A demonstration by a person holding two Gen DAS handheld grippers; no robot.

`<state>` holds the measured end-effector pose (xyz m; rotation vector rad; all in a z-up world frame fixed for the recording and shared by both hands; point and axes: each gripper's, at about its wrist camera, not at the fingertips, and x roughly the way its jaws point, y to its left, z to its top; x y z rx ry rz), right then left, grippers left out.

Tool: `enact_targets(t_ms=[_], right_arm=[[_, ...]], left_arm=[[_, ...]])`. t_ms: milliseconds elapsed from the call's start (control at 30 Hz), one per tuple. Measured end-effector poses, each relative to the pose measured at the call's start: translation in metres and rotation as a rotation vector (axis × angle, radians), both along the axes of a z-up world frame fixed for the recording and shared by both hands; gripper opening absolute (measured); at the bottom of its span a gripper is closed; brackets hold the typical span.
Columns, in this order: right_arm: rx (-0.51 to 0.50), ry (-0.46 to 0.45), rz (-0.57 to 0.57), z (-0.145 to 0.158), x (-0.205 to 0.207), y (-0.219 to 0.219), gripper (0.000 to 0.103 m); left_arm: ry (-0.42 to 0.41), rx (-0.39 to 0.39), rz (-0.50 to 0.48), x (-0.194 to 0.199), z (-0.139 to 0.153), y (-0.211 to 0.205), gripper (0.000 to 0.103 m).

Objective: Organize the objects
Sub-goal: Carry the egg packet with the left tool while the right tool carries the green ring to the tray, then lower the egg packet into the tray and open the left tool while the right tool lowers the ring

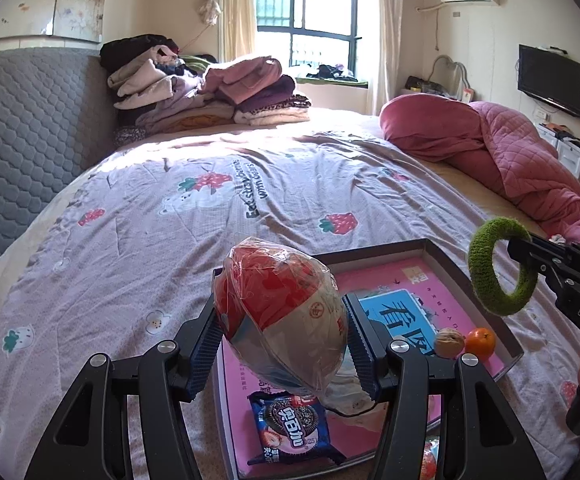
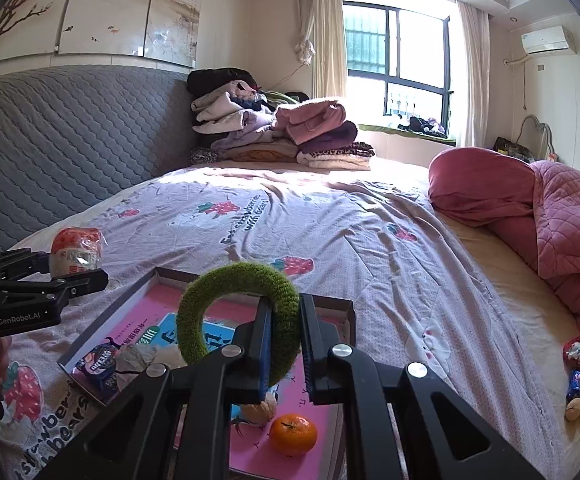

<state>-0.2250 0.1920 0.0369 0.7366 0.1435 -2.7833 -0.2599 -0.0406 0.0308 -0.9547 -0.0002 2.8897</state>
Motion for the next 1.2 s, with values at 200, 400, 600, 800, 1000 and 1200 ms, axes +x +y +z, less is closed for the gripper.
enact_targets(t_ms=[200, 400, 600, 800, 1000, 1200], right_arm=[[0.005, -0.041, -0.017, -0.016, -0.017, 0.004, 0.013], [0.016, -0.077, -0.019, -0.032, -0.032, 0.005, 0.013], [0.016, -0.131, -0.017, -0.048, -0.046, 0.005, 0.013], [0.04, -0.191, -0.013, -0.063, -0.057, 0.004, 0.013], [0.085, -0.215, -0.022, -0.072, -0.062, 0.002, 0.013], [0.116, -0.251, -0.027, -0.082, -0.065, -0.001, 0.014]], left_arm=[[-0.027, 0.005, -0.001, -0.013, -0.016, 0.0, 0.06], [-0.065, 0.015, 0.005, -0.023, -0.033, -0.004, 0.06], [-0.094, 0.028, 0.006, -0.031, -0.046, -0.006, 0.06], [-0.149, 0.072, -0.017, -0.042, -0.062, -0.008, 0.06], [-0.181, 0.048, -0.016, -0.049, -0.074, -0.003, 0.06], [-0.216, 0.036, -0.014, -0.051, -0.082, -0.004, 0.06]])
